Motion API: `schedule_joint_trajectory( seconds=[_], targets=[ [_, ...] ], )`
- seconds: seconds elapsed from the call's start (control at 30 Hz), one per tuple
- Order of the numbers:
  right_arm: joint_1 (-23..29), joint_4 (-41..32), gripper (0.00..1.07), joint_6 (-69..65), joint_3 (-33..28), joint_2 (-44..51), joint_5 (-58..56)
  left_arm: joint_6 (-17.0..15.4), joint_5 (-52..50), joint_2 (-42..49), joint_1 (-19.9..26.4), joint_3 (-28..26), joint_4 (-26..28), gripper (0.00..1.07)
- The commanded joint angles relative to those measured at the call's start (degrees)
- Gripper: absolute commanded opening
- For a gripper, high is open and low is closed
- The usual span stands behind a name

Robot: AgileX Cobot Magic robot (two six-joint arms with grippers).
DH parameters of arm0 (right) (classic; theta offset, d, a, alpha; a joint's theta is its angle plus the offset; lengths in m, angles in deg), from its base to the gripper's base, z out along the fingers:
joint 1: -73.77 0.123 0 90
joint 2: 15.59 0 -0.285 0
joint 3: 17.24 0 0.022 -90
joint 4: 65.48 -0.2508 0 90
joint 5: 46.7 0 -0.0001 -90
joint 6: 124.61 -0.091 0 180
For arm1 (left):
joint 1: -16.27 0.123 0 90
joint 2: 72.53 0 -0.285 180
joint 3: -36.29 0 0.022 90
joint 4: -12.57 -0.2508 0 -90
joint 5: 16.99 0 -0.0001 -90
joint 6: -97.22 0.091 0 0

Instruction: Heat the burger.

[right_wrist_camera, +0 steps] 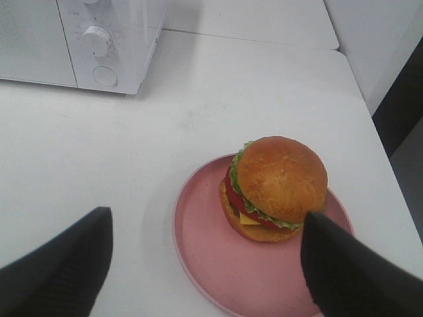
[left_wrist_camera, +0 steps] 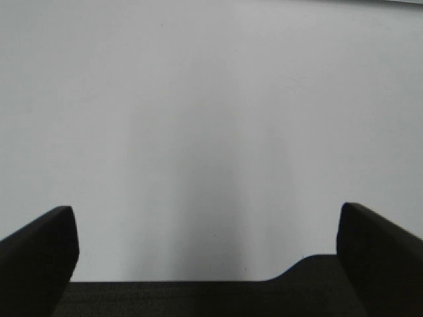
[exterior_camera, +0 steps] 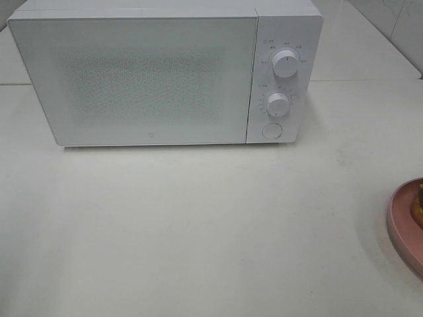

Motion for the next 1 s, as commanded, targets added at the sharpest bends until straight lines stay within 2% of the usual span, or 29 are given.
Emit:
schedule_joint_trajectory(
  seconds=[0.03, 0.23, 0.3, 0.47, 0.63, 0.7, 0.83, 1.0],
  targets=[
    [-0.1, 0.2, 0.76, 0.5, 0.0, 1.5, -0.1, -0.5, 0.2, 2.3, 0.0, 0.3, 0.0, 0.98],
    [-0.1, 0.2, 0.76, 0.5, 0.0, 1.5, -0.1, -0.5, 0.1, 9.7, -0.3, 0.3, 0.3, 0.98],
    [-0.1, 0.2, 0.76, 0.5, 0.0, 1.5, -0.1, -0.5, 0.0, 16.5, -0.3, 0.3, 0.7, 0.98],
    [-0.1, 0.2, 0.76, 0.5, 0.0, 1.5, -0.1, -0.5, 0.0, 23.9, -0.3, 0.3, 0.4, 0.98],
    [-0.1, 0.2, 0.76, 0.5, 0.0, 1.3, -0.1, -2.3, 0.0, 23.1, -0.3, 0.5, -0.7, 0.98],
    [-0.1, 0.2, 0.76, 0.5, 0.0, 1.3, -0.1, -4.7, -0.1, 24.1, -0.3, 0.5, -2.6, 0.98],
    [-0.1, 0.2, 0.76, 0.5, 0.0, 1.3, -0.1, -6.6, -0.1, 24.1, -0.3, 0.5, -4.0, 0.98],
    [-0.1, 0.2, 0.76, 0.5, 0.0, 1.3, -0.1, -6.6, -0.1, 24.1, -0.3, 0.5, -4.0, 0.98]
  ],
)
